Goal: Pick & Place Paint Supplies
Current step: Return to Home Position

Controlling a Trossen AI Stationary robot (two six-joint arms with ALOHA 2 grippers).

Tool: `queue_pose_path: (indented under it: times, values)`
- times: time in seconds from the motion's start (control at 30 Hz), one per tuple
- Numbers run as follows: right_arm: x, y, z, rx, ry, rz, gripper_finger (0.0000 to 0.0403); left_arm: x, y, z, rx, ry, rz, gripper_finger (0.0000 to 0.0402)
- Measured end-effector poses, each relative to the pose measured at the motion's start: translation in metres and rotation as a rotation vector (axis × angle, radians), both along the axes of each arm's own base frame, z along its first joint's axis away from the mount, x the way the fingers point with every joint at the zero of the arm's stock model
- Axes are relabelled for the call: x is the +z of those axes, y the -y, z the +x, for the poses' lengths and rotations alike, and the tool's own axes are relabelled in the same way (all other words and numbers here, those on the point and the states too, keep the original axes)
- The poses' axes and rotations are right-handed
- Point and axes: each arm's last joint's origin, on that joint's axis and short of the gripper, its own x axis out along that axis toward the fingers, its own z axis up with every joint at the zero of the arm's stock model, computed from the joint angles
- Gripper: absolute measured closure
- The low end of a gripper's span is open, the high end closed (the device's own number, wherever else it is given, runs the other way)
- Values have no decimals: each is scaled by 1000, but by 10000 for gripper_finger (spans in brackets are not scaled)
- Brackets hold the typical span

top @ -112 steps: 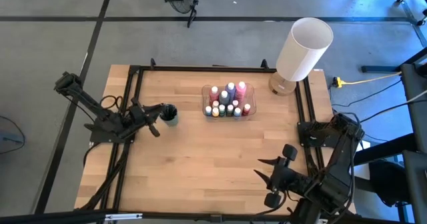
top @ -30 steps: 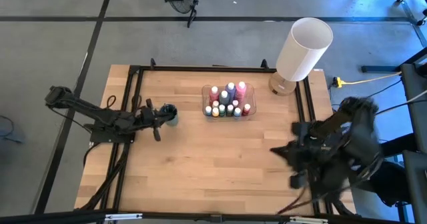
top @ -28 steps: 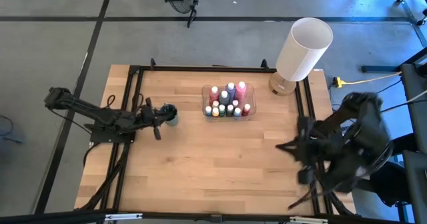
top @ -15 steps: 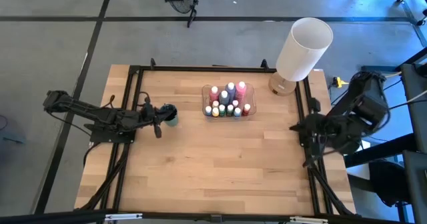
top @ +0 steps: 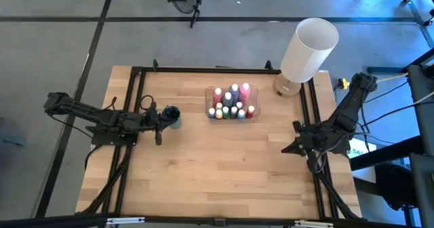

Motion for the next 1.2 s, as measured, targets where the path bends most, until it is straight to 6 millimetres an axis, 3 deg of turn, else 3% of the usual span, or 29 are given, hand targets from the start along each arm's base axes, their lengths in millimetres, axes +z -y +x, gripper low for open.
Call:
queue_pose_path:
  times: [0.6, 1.2]
  values:
    - [-76, 13, 16, -31, 146, -50, 403, -6, 2, -1, -95, -51, -11, 399]
    - [-94, 45, 32, -97, 118, -142, 403, -4, 4, 0, -168, -48, 63, 399]
